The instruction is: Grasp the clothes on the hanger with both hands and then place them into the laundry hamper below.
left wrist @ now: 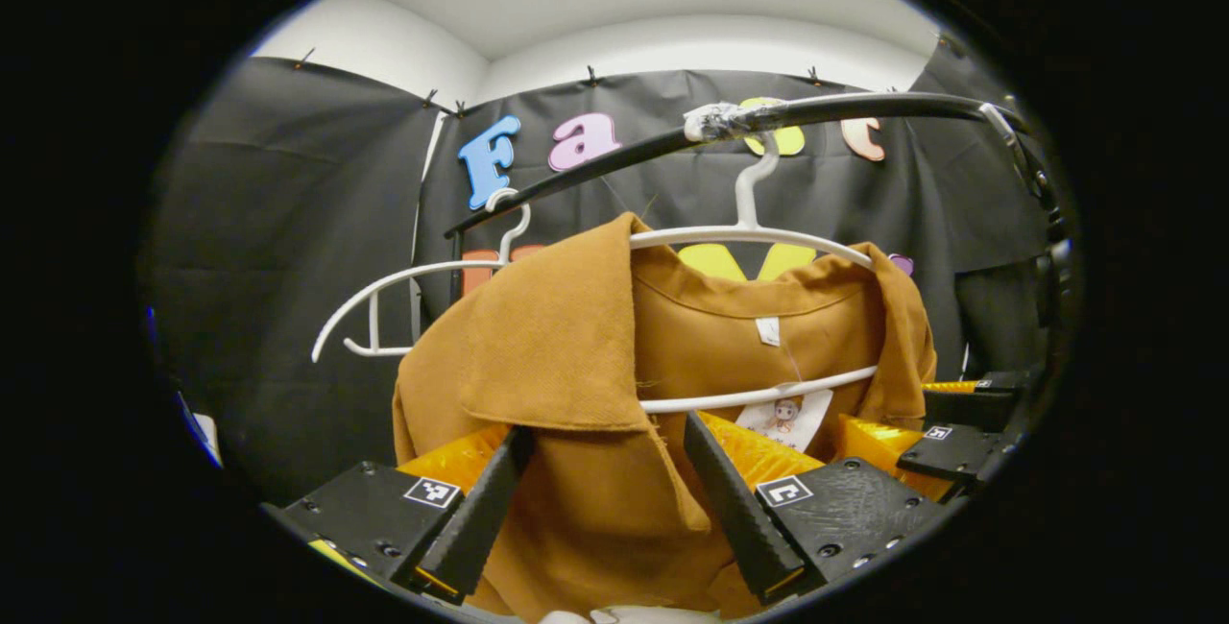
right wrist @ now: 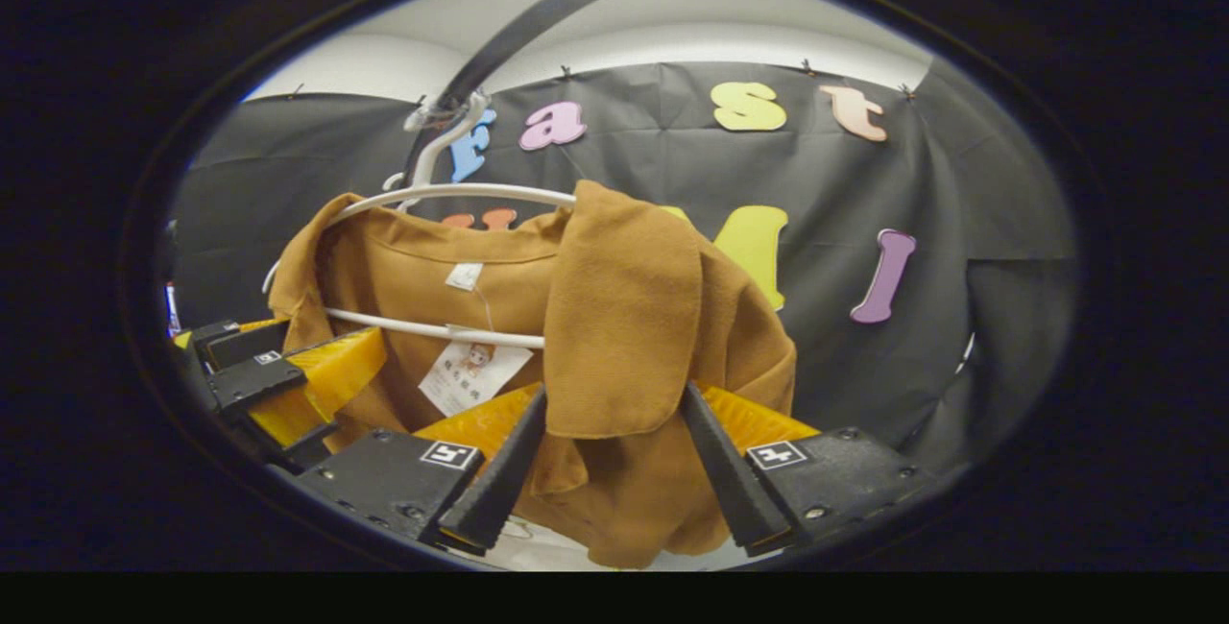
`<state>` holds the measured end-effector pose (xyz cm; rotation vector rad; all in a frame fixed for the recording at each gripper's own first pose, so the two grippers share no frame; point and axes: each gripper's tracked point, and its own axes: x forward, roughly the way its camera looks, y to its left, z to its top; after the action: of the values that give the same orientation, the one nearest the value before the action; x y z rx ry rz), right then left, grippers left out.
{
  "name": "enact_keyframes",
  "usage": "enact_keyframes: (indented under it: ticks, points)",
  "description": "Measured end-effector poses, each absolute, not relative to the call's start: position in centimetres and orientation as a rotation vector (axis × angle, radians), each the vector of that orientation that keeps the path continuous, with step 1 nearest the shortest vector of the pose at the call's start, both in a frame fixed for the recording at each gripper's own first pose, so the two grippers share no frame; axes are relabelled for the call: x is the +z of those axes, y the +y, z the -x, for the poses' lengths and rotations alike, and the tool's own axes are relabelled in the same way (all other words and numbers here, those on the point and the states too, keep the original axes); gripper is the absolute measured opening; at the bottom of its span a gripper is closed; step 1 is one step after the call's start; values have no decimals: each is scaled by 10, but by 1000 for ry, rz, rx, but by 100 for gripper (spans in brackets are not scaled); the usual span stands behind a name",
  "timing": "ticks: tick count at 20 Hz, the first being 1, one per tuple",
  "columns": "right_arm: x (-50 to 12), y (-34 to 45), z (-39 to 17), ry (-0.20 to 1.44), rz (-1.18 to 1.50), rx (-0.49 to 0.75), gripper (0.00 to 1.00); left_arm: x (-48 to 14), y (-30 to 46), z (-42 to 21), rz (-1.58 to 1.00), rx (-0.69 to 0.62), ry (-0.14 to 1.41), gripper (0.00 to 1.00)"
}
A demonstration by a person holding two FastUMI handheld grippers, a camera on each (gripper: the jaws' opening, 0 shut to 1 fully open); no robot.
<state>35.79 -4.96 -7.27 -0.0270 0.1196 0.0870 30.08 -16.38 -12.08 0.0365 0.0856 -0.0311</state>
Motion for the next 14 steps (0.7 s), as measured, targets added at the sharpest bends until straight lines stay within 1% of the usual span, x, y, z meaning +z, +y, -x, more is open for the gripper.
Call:
enact_keyframes:
  ticks: [1,2,3,5,6,7,8,9,10,11,12,13,14]
  points:
    - [-73,-48,-361,117,30,98,88,-122,-163,-302,-46,-25,89,91]
    - [-73,-45,-363,116,32,114,83,-125,-159,-302,-59,-7,95,85]
    - [-74,-44,-367,112,33,127,82,-125,-155,-302,-67,4,99,79]
    - [-70,-48,-373,99,28,138,73,-131,-154,-304,-64,12,121,67]
    - [-69,-51,-376,91,23,136,63,-136,-157,-306,-54,5,141,67]
    - [-71,-55,-377,90,22,128,57,-138,-155,-302,-55,12,154,67]
    - [-73,-58,-377,91,14,130,40,-140,-150,-308,-55,29,158,53]
    - [-75,-56,-378,91,5,140,33,-143,-147,-310,-60,32,160,38]
    - [-76,-55,-379,101,-3,157,21,-145,-149,-309,-71,28,166,24]
    - [-79,-52,-379,111,-9,178,17,-148,-148,-310,-95,30,172,32]
    - [-84,-49,-380,120,-21,206,11,-149,-143,-307,-102,54,175,33]
    - [-85,-50,-378,133,-33,222,10,-152,-141,-309,-93,56,183,3]
    - [-85,-50,-378,137,-45,248,7,-152,-144,-310,-82,45,182,7]
